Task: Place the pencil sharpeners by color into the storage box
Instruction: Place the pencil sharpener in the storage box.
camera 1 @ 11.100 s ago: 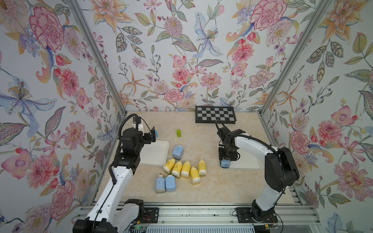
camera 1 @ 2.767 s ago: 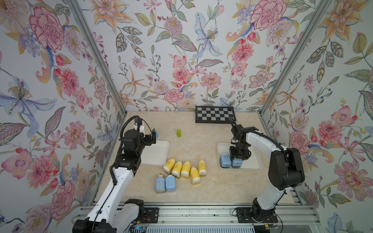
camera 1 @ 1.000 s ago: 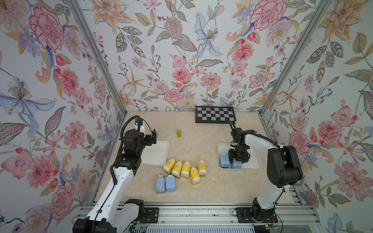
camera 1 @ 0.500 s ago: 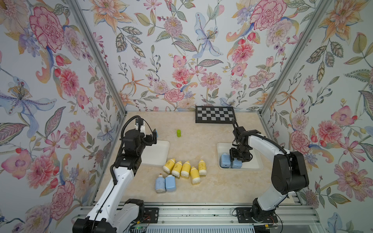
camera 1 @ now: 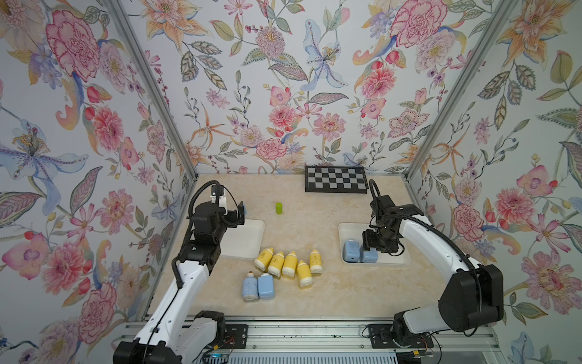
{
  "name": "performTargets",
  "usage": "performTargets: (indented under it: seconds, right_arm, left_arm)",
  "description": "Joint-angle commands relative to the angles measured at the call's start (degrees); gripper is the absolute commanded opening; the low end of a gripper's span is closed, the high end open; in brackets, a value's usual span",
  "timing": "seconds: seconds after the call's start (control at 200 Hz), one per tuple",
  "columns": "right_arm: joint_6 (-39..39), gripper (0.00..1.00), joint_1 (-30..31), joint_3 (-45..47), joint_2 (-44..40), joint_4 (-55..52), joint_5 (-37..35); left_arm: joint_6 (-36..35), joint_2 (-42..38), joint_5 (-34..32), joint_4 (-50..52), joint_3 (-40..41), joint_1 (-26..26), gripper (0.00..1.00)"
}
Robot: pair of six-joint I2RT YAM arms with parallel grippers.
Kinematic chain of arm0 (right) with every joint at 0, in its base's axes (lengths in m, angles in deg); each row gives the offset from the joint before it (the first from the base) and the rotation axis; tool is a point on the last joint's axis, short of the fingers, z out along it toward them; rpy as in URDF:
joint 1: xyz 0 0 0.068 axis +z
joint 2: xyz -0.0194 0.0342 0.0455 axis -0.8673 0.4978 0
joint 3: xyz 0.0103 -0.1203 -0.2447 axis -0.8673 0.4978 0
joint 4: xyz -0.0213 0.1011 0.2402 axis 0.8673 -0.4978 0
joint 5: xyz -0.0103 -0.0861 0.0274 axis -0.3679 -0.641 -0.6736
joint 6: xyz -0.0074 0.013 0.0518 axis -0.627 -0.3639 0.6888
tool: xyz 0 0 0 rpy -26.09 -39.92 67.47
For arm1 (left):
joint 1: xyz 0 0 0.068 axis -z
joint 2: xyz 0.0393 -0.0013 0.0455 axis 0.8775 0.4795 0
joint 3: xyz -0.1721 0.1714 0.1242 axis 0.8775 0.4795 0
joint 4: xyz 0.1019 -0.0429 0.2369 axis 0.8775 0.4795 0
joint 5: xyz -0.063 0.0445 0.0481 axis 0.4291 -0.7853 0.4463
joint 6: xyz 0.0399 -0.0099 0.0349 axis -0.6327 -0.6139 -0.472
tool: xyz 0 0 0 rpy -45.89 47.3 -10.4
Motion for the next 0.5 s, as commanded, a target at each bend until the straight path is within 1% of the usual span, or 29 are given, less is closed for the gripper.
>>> performTargets:
  seconds: [0.0, 0.125, 0.21, 0.41, 0.425, 0.495]
  right_arm:
    - [1.89, 0.70, 1.26, -2.10, -3.15, -3.47, -0.50]
    - [4.18, 0.70, 4.45, -2.67, -5.16, -3.75, -0.42]
    - [6.76, 0.70, 8.05, -2.93, -5.58, -3.66, -0.71]
    - [17.46, 0.70, 21.28, -4.97, -4.42, -3.66, -2.88]
    - [18.49, 0.71, 23.35, -5.23, -4.33, -3.64, -2.93]
    - [23.29, 0.71, 28.70, -6.68, -3.70, -3.57, -3.65]
  left_arm:
    - [-0.71, -0.02, -1.07, -0.30, 0.08, 0.58, 0.99]
    - [-0.79, -0.08, -1.83, -0.20, 0.08, 0.60, 0.99]
    - [-0.88, 0.12, -2.28, -0.08, 0.13, 0.63, 0.99]
    - [-1.30, 1.23, -4.19, 0.66, -0.27, 0.56, 0.99]
    - [-1.32, 1.30, -4.28, 0.67, -0.35, 0.56, 0.99]
    - [-1.47, 1.56, -5.08, 1.08, -0.52, 0.55, 0.99]
